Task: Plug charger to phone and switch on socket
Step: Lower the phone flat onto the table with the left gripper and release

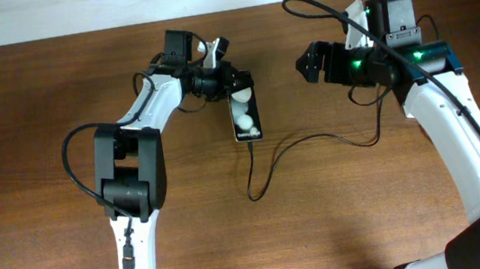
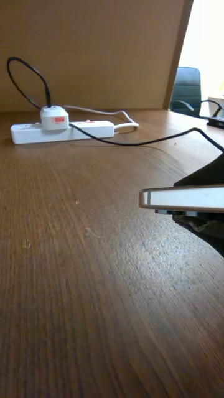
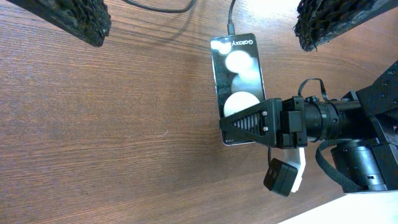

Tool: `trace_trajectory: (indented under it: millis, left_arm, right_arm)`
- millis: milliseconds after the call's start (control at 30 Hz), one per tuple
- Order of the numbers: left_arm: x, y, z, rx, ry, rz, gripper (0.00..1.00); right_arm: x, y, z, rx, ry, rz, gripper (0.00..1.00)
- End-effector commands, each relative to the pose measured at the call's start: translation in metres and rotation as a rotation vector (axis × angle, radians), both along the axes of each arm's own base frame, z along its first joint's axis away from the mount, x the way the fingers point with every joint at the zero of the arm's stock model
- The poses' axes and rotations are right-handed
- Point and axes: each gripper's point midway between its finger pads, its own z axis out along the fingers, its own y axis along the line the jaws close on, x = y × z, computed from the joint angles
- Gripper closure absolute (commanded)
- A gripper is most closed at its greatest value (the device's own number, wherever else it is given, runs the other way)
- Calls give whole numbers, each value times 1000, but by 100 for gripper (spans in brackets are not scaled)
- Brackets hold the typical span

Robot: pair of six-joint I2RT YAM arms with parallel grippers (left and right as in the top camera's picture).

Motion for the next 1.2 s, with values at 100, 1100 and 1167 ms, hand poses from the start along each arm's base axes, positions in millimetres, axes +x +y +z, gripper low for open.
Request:
trace_trajectory:
  millis: [100,1100,1167]
  left_arm:
    - [-2,-3,-6,-2,37,7,100]
    - [-20,4,-63,114,187,51,9]
    - [-22,6,-66,134,201,60,1]
  right_arm:
    - [1,-3,17,-14,-49,0,1]
    - [1,-3,17,-14,-49,0,1]
    - [1,-3,16,-14,-49,0,1]
